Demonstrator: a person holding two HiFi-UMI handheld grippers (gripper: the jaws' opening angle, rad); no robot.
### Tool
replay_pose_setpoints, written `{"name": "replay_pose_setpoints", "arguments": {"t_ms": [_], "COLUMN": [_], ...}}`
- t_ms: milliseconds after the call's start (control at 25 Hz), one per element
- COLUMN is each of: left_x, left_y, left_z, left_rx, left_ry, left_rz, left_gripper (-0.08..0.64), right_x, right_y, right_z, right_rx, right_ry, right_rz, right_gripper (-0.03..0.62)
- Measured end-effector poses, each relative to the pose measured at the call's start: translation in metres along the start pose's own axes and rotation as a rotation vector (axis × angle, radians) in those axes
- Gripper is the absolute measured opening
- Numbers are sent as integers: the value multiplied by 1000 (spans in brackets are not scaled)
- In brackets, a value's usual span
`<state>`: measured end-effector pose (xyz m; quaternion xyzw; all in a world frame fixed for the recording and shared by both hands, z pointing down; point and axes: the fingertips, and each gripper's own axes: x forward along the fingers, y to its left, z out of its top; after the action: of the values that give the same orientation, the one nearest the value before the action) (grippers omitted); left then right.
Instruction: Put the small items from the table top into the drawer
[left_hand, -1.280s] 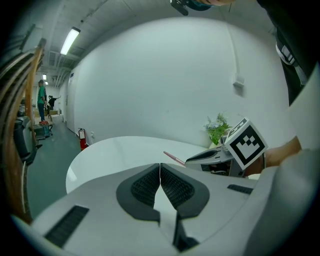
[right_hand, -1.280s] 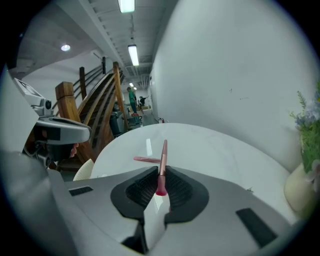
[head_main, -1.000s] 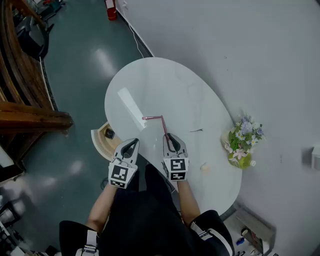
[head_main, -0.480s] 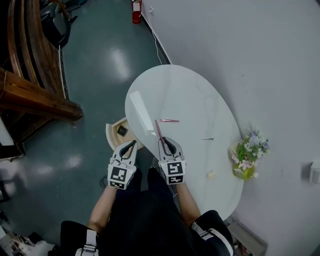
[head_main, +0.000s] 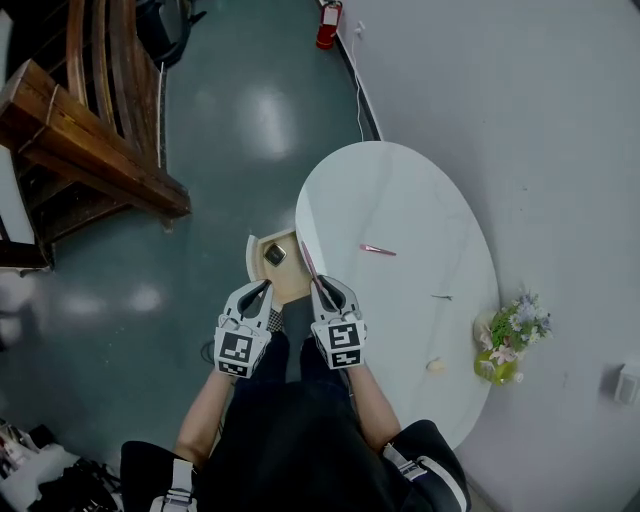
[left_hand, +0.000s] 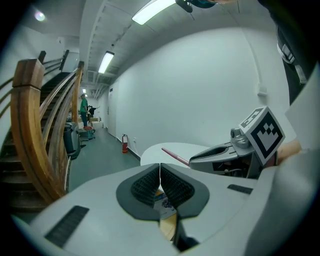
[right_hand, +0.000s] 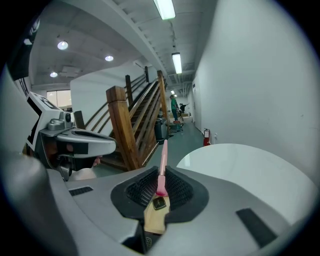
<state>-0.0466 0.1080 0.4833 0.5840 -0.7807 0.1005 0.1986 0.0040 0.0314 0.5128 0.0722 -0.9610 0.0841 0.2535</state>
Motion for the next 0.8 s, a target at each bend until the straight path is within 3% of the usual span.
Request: {"name": "replay_pose_setpoints", "arguments": {"t_ms": [400,800], "left_x": [-22,-2], "left_y": [51,78], "left_z": [-32,-96], "left_rx": [-72,-141], "left_ry": [24,90], "left_rz": [86,90], "left_gripper": [21,21], "right_x": [51,98], "right_y": [43,46], "right_z": [-10,-78], "right_rx": [-59,-32], "right_ry": [59,187], "right_rz": [81,90], "right_gripper": [63,63]}}
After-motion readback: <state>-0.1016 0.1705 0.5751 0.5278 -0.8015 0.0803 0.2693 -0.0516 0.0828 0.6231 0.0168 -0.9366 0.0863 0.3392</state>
